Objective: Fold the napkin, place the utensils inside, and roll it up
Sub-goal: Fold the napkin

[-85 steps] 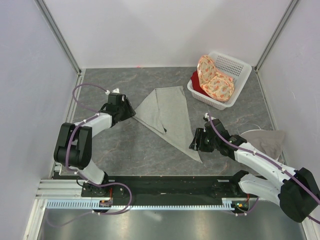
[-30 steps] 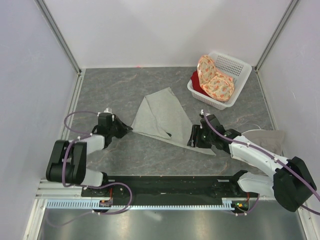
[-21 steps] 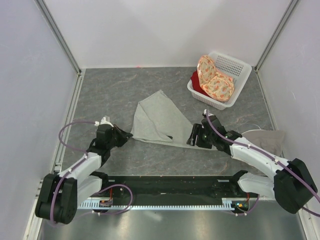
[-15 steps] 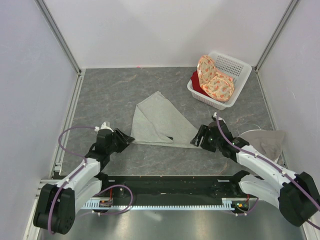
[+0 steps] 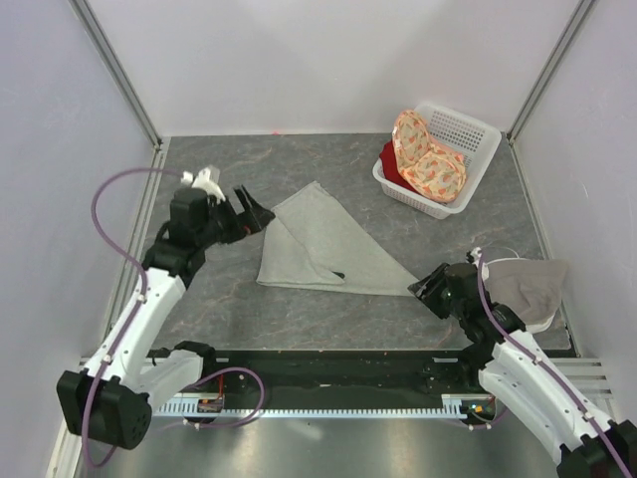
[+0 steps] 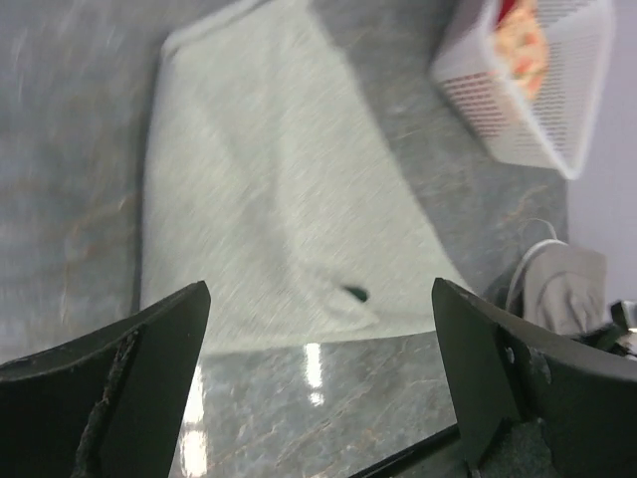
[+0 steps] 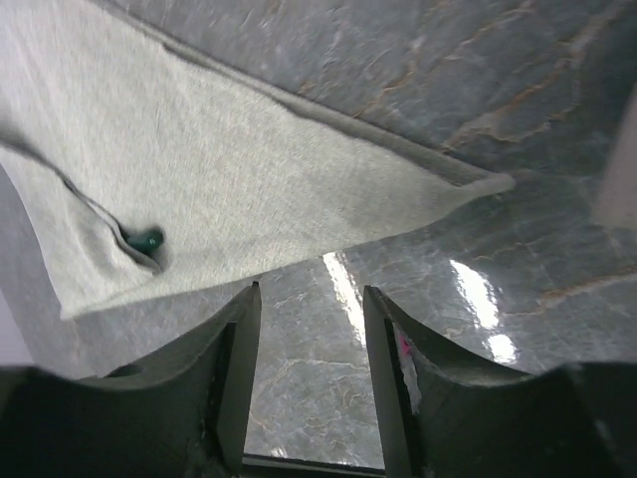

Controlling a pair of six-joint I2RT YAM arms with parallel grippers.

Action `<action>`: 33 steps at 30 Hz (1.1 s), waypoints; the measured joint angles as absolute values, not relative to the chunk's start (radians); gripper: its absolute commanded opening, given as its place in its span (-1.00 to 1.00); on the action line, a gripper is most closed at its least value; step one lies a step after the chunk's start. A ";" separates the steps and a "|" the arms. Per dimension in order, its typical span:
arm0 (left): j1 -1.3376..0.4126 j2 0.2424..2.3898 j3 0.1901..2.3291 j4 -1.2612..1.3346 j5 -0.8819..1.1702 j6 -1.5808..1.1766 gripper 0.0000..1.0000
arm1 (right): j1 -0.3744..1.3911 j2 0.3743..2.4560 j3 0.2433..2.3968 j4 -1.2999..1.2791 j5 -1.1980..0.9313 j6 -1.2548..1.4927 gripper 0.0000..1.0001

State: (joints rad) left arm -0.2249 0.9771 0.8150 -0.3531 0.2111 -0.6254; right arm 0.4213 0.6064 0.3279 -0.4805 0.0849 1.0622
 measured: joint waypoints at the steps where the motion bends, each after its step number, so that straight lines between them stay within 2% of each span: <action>1: -0.224 1.003 0.885 -0.371 0.223 -0.584 1.00 | 0.419 0.587 0.323 -0.495 0.096 1.082 0.05; 4: -0.219 1.071 1.034 -0.415 0.244 -0.477 1.00 | 0.414 0.542 0.305 -0.533 0.126 1.148 0.05; 7: -0.216 1.122 1.081 -0.434 0.248 -0.413 1.00 | 0.414 0.533 0.289 -0.563 0.150 1.212 0.05; 12: -0.214 1.164 1.061 -0.492 0.247 -0.363 1.00 | 0.414 0.551 0.277 -0.612 0.208 1.302 0.05; 18: -0.214 1.113 1.018 -0.509 0.232 -0.333 1.00 | 0.413 0.607 0.277 -0.625 0.287 1.366 -0.02; 33: -0.214 1.097 1.011 -0.522 0.228 -0.319 1.00 | 0.409 0.679 0.278 -0.588 0.372 1.394 -0.18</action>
